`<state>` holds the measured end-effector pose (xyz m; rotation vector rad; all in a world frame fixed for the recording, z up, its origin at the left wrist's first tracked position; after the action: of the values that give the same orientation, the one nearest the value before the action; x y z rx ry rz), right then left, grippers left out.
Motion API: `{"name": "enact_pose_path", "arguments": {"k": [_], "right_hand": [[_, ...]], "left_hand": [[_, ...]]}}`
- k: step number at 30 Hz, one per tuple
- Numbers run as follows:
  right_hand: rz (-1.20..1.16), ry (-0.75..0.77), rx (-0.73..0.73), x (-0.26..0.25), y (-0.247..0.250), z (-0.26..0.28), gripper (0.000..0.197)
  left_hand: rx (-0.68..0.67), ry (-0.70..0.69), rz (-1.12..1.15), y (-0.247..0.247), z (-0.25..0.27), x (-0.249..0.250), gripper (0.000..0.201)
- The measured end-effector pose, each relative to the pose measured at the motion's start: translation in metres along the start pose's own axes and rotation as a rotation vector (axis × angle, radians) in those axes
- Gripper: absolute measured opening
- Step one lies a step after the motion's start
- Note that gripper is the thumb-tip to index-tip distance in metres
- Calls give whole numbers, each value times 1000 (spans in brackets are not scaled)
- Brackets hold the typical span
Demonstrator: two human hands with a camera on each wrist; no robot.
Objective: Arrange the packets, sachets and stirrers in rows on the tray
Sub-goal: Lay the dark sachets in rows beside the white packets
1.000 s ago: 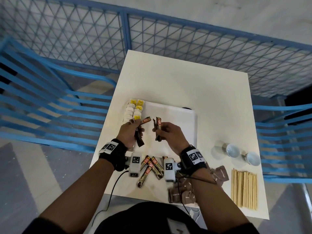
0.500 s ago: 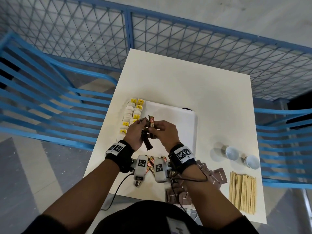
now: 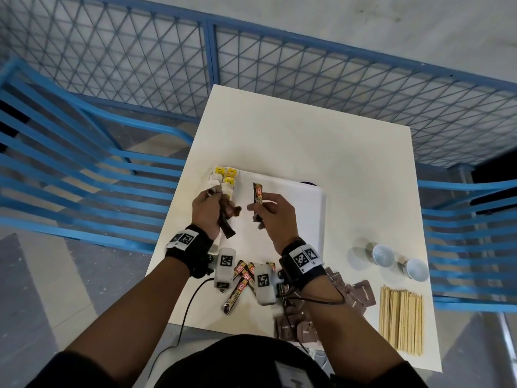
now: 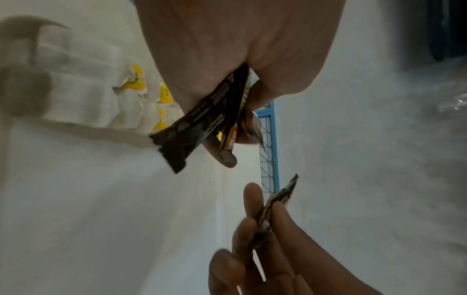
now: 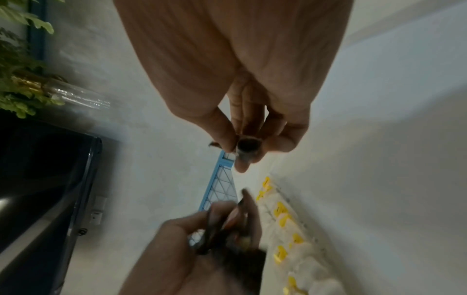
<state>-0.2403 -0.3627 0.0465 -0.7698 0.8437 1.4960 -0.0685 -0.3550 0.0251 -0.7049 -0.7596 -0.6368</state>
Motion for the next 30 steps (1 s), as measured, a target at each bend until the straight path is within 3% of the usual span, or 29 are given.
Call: {"name": "enact_pose_path", "arguments": {"k": [3,7,9,16,22,27,30], "right_hand": [[140,29,-13,0,4,-7,20],[193,58,-15,1,4,-8,17],[190,59,-21,1,3,-7,16],[35,10,-140,-1,3,-5,15],[-72,-16,-334,-5,16,-12,26],[-192,-46,-281,-7,24,-23,23],[-141,-47,-212,-5,22,-32,21]], "left_hand": [[-113,43,-170,-4,5,6,9],[-279,-43,-419,-12,10,11,36],[-314,-97,-508,-13,9,12,37],[-330,-176,-492,-6,7,19,23],[-354,-134,-428,-4,12,20,20],[-271,-123,-395,-4,4,16,7],[-227,-136,-412,-7,-1,15,7]]}}
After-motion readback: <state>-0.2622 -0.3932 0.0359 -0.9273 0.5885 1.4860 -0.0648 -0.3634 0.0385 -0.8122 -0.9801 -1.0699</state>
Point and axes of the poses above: each hand's wrist, its own z-axis away from the middle knuckle, its own y-axis out of the back of the hand, x = y × z, the point moved 4 cm from there along -z, towards the middle knuckle, and after that the axes turned 8 degrees about -y, right-handed, at the moved point
